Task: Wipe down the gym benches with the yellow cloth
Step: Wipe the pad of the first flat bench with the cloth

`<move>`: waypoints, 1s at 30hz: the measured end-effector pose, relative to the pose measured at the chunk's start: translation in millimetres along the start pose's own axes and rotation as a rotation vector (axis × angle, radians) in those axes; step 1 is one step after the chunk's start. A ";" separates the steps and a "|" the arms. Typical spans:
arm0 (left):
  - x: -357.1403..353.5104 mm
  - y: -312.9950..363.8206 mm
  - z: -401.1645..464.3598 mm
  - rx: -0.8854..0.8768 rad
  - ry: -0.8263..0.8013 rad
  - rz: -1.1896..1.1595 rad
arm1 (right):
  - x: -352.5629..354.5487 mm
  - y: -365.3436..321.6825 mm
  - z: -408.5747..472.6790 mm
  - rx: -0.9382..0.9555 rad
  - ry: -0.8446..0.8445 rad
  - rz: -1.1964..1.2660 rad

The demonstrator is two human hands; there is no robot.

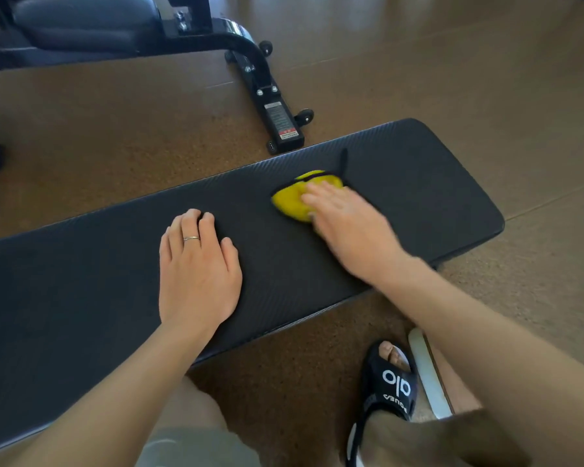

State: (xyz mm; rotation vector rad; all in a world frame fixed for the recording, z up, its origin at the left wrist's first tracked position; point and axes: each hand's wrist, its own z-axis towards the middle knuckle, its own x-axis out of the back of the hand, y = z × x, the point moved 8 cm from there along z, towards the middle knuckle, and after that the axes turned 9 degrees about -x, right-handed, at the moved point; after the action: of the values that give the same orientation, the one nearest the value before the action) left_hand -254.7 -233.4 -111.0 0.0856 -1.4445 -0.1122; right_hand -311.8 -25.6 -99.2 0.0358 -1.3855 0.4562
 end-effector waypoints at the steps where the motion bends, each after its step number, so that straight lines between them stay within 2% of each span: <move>1: -0.4 -0.3 -0.3 -0.001 0.002 -0.006 | 10.6 27.1 1.2 -0.079 0.027 -0.018; 4: -0.6 -0.1 -1.1 -0.003 0.008 -0.012 | 32.8 69.3 -10.1 -0.378 0.063 -0.015; 6: 0.0 0.3 -1.3 -0.002 0.011 -0.023 | 31.7 35.0 -26.6 -0.428 0.131 -0.008; 8: 0.5 0.6 -2.0 -0.005 0.018 -0.029 | 19.4 -28.3 -49.4 -0.327 0.166 -0.010; 10: 0.5 0.2 -2.0 -0.012 0.023 -0.033 | 0.1 -83.5 -74.1 -0.234 0.079 0.056; 12: 0.4 -1.4 -2.6 -0.021 0.021 -0.042 | -5.3 -105.3 -89.7 -0.129 0.034 0.103; 15: 0.8 -3.4 -3.2 -0.026 0.018 -0.073 | 4.2 -66.7 -90.5 -0.044 0.034 -0.010; 17: 0.7 -3.8 -3.4 -0.026 0.017 -0.084 | 22.0 -13.2 -88.1 -0.169 0.096 -0.056; 19: 0.4 -4.2 -4.0 -0.020 0.019 -0.085 | 34.7 23.5 -90.1 -0.385 0.126 -0.018; 21: 0.3 -3.7 -4.4 -0.017 0.022 -0.081 | 30.0 6.6 -92.6 -0.502 0.174 -0.025; 23: 0.9 -2.9 -4.7 -0.020 0.026 -0.078 | 15.4 -48.0 -97.9 -0.447 0.204 -0.041; 26: 1.5 -4.1 -4.7 -0.028 0.029 -0.076 | -6.0 -115.2 -108.7 -0.209 0.105 0.050; 28: 2.5 -5.4 -5.6 -0.032 0.035 -0.088 | -1.9 -107.5 -104.4 -0.048 0.079 0.005; 30: 3.7 -5.2 -5.8 -0.038 0.039 -0.099 | 6.4 -65.4 -89.8 -0.016 0.097 -0.090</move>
State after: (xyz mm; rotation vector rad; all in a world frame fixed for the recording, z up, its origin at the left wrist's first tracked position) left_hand -248.6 -239.1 -108.7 0.1275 -1.3984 -0.2176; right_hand -205.3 -57.6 -95.3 0.0621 -1.2869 0.3679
